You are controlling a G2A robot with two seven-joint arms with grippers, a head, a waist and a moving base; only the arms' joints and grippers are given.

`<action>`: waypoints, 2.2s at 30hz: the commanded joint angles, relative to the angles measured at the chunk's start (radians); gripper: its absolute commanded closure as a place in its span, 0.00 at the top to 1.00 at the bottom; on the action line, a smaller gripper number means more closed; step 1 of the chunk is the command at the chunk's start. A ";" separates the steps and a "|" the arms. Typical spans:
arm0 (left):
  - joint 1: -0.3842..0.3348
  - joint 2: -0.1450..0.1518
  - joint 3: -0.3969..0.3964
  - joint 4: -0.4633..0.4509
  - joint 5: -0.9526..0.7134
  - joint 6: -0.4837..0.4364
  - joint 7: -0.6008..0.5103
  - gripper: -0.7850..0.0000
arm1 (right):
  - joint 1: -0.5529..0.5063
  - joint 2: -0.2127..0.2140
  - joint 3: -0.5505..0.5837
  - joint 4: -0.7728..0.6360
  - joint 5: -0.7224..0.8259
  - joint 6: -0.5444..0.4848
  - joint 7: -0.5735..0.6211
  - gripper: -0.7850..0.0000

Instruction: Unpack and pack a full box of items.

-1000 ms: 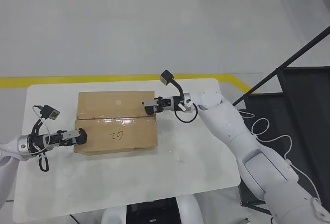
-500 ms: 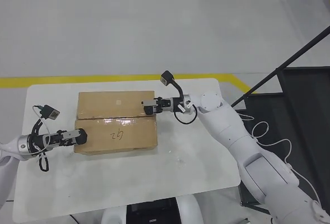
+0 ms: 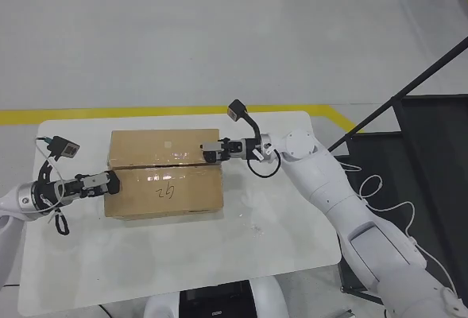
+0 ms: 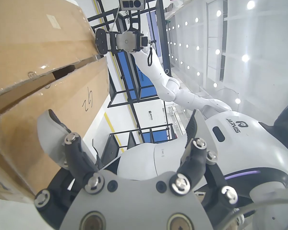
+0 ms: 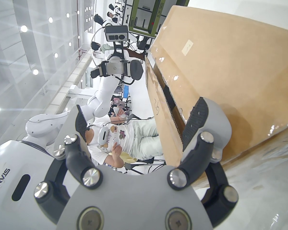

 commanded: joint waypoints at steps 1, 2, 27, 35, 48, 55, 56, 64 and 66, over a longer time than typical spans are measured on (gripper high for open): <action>-0.017 -0.005 0.015 0.017 -0.005 0.004 0.006 1.00 | -0.002 0.000 0.000 -0.003 -0.002 0.002 -0.002 1.00; -0.028 -0.007 0.026 0.029 -0.008 0.005 0.007 1.00 | -0.003 0.000 0.000 -0.003 -0.002 0.003 -0.002 1.00; -0.187 -0.045 0.146 0.252 0.080 -0.003 -0.005 1.00 | -0.058 0.030 0.093 -0.089 0.105 0.037 0.062 1.00; -0.186 -0.046 0.145 0.256 0.078 -0.005 -0.009 1.00 | -0.161 0.102 0.226 -0.214 -0.001 0.169 0.207 1.00; -0.186 -0.046 0.145 0.256 0.078 -0.005 -0.009 1.00 | -0.420 0.190 0.321 -0.461 -0.325 0.412 0.287 1.00; -0.186 -0.046 0.145 0.256 0.078 -0.005 -0.009 1.00 | -0.504 0.215 0.304 -0.543 -0.465 0.423 0.318 1.00; -0.186 -0.046 0.145 0.256 0.078 -0.005 -0.009 1.00 | -0.510 0.216 0.297 -0.545 -0.481 0.425 0.304 1.00; -0.186 -0.046 0.145 0.256 0.078 -0.005 -0.009 1.00 | -0.539 0.225 0.261 -0.536 -0.600 0.446 0.205 1.00; -0.186 -0.046 0.145 0.256 0.078 -0.005 -0.009 1.00 | -0.548 0.230 0.255 -0.547 -0.650 0.468 0.194 1.00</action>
